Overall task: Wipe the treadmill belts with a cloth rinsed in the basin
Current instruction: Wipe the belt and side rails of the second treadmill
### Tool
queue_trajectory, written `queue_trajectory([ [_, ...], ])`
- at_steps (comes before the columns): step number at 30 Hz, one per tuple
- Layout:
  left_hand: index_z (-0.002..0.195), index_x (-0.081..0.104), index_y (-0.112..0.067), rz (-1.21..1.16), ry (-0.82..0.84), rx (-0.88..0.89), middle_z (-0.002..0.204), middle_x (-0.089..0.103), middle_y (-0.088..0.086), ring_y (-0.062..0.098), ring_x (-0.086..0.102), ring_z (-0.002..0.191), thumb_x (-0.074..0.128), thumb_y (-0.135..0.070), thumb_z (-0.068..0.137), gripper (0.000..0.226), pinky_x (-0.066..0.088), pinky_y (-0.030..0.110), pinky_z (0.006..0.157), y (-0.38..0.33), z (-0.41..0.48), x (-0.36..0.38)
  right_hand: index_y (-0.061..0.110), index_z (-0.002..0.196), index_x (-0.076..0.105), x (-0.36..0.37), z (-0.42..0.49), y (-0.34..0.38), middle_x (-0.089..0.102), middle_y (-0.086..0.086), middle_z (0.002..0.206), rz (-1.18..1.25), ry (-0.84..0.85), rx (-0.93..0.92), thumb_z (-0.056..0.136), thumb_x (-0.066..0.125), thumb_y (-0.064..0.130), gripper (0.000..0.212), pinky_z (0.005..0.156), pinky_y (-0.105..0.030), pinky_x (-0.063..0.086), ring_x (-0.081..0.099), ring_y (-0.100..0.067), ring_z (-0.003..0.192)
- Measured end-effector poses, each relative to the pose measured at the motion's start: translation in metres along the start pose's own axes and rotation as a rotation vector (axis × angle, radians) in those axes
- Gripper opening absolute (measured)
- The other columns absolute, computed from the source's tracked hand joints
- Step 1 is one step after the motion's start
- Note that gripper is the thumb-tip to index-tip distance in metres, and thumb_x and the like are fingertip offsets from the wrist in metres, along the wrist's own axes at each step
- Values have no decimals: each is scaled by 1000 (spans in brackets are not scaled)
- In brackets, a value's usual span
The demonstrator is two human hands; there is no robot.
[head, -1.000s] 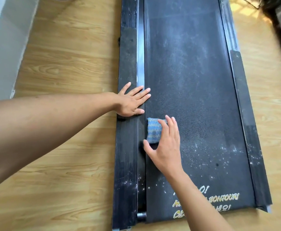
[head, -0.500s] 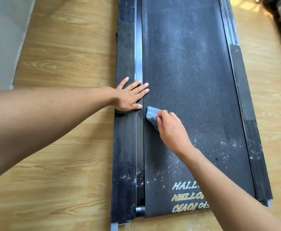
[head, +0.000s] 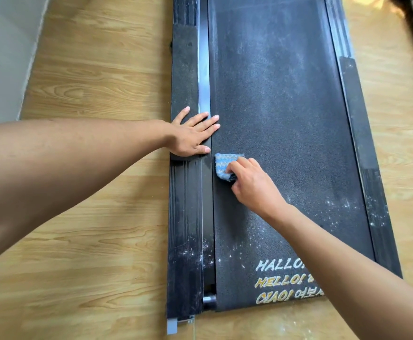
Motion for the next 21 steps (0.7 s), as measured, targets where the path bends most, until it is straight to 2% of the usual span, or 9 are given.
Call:
queue_trajectory([
  [2,166,-15,-28,0,0,-1,169,-31,-11,14,-26,158,21,-58,110,73,-19,57,124,0,0,0,16,102,57,-1,-4,2,53,-2,100,14,-2,-16,73,53,-5,36,76,-49,52,45,-27,92],
  [4,166,-15,-28,0,-1,-1,169,-30,-11,13,-25,158,21,-58,110,73,-19,57,124,0,1,1,17,99,58,-1,-13,5,55,-1,99,48,-4,-31,72,50,-4,36,77,-49,51,46,-27,91],
  [7,166,-15,-28,0,-8,2,170,-30,-11,14,-25,158,21,-58,110,73,-18,58,124,0,1,1,18,96,59,-7,-28,16,55,0,99,52,-10,-26,72,45,13,29,79,-47,49,47,-27,89],
  [8,166,-15,-28,0,-10,2,170,-30,-11,14,-25,158,21,-58,110,73,-19,58,124,0,1,1,18,99,59,-11,-32,20,54,-1,103,39,-19,-8,71,46,20,30,83,-46,48,48,-28,94],
  [10,166,-15,-28,-8,-9,1,170,-30,-11,14,-25,158,21,-57,110,73,-19,57,124,0,1,0,16,113,59,-15,-35,27,51,-5,122,15,-41,8,71,53,28,44,100,-45,44,48,-31,116],
  [12,166,-15,-27,-5,-8,-1,170,-30,-11,14,-25,158,21,-58,110,73,-19,57,124,-1,0,0,8,138,52,-13,-31,34,41,-14,150,12,-59,-15,79,55,30,63,122,-45,30,34,-36,146],
  [14,166,-15,-27,-1,-14,-5,170,-30,-10,14,-25,158,20,-58,110,73,-19,57,124,0,0,-1,-1,157,33,0,-20,40,18,-20,170,-6,-31,-35,96,49,34,72,131,-44,13,9,-35,161],
  [17,166,-14,-27,1,-18,-7,170,-29,-10,14,-25,158,20,-57,110,72,-19,57,125,0,-1,-2,4,166,10,33,-7,37,-4,-15,175,-1,72,59,110,32,48,75,132,-45,5,-9,-27,162],
  [21,166,-13,-27,8,-20,-9,171,-28,-9,15,-24,159,21,-57,110,72,-19,56,124,-2,-3,-2,7,167,3,48,-34,43,-9,-11,175,-42,49,114,107,28,56,82,132,-42,1,-13,-23,162],
])
Point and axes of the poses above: each hand's wrist, its own z-axis towards the middle knuckle, its own x-axis out of the palm, y = z × x, the point moved 8 cm from there along z, towards the middle knuckle
